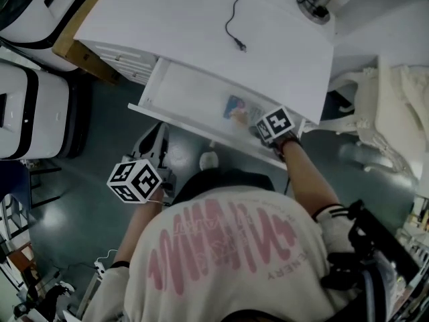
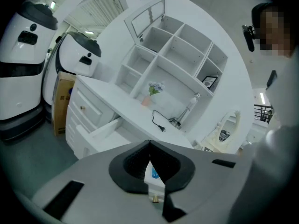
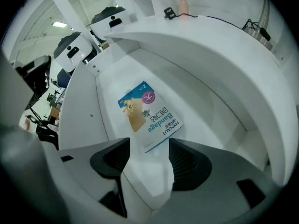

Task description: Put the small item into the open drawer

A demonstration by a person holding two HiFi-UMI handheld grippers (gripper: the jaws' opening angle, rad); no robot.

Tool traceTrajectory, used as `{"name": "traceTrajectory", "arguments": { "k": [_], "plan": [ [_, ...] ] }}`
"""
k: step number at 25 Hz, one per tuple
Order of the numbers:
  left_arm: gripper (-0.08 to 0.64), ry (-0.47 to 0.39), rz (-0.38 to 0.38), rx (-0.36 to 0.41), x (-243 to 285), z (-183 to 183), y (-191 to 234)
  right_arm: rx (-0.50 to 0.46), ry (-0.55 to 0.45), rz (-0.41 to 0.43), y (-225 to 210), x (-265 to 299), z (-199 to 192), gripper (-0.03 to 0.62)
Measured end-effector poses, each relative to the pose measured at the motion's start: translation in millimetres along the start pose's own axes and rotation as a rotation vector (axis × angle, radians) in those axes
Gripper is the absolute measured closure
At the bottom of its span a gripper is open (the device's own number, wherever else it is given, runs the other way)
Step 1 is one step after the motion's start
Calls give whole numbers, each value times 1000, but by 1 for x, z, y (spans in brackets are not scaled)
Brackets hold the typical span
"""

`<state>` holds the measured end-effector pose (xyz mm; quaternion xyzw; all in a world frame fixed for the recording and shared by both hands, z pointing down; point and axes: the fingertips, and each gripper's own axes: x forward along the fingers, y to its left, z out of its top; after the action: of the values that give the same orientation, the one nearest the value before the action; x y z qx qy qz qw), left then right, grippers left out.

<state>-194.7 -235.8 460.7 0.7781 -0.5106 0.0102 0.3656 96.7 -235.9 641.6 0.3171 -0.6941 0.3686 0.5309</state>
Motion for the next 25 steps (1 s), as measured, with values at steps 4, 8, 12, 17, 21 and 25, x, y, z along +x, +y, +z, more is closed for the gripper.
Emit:
{"name": "traceTrajectory", "arguments": {
  "k": [4, 8, 12, 17, 21, 25],
  "plan": [
    [531, -5, -41, 23, 9, 13, -18, 53, -65, 10, 7, -24, 6, 313],
    [531, -19, -82, 25, 23, 27, -35, 96, -152, -48, 12, -60, 17, 427],
    [531, -29, -120, 18, 38, 40, -55, 113, -295, -65, 18, -106, 37, 473],
    [531, -51, -168, 87, 62, 72, -86, 195, -671, -5, 14, -201, 95, 520],
    [531, -73, -183, 158, 65, 87, -109, 185, -988, 69, 23, -284, 119, 535],
    [531, -110, -236, 200, 60, 109, -136, 187, -1169, 82, 27, -343, 126, 541]
  ]
}}
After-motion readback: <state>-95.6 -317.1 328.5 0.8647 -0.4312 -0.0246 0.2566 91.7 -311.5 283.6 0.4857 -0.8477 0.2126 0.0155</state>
